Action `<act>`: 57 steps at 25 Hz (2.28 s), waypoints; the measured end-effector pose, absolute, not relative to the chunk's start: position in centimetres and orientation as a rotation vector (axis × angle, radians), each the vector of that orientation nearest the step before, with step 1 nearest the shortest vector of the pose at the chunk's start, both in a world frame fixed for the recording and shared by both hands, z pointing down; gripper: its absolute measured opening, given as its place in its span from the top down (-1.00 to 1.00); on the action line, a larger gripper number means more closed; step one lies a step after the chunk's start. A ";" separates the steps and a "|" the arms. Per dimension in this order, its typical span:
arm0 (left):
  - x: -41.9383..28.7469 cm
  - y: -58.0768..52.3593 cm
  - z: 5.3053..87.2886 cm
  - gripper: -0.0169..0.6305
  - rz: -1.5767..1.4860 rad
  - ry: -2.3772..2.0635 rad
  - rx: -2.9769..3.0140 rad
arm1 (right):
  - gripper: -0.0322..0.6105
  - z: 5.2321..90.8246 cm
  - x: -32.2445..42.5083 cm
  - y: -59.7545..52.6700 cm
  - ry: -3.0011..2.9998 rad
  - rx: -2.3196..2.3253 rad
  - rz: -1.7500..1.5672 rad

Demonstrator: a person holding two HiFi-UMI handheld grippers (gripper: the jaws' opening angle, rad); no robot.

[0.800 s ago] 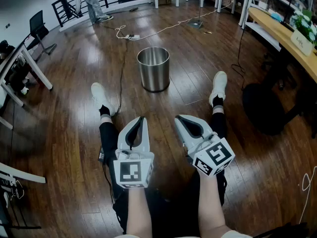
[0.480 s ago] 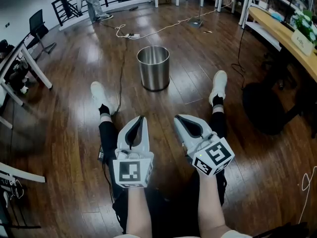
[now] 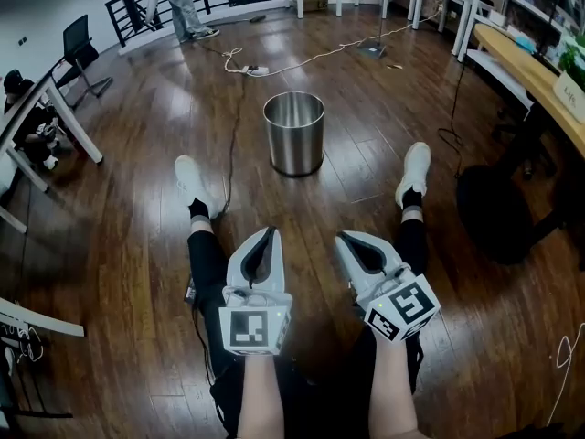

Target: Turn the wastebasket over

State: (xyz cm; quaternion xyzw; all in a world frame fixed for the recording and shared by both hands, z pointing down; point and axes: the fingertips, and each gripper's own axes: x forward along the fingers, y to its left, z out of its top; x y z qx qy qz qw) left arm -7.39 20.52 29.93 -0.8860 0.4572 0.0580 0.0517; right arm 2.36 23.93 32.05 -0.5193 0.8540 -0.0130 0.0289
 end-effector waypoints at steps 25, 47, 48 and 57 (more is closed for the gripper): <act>-4.4 2.3 31.4 0.90 0.037 1.270 -2.777 | 0.92 33.0 4.6 4.0 2.597 -1.629 -0.114; -4.0 -15.9 33.1 0.90 -0.013 1.445 -2.794 | 0.92 34.4 4.7 -13.1 2.728 -1.599 -0.202; -3.9 -16.7 32.6 0.90 -0.003 1.444 -2.786 | 0.92 33.9 4.6 -14.0 2.752 -1.579 -0.188; -3.6 -23.8 30.8 0.90 0.002 1.580 -2.638 | 0.89 32.8 5.0 -23.8 2.967 -1.403 -0.216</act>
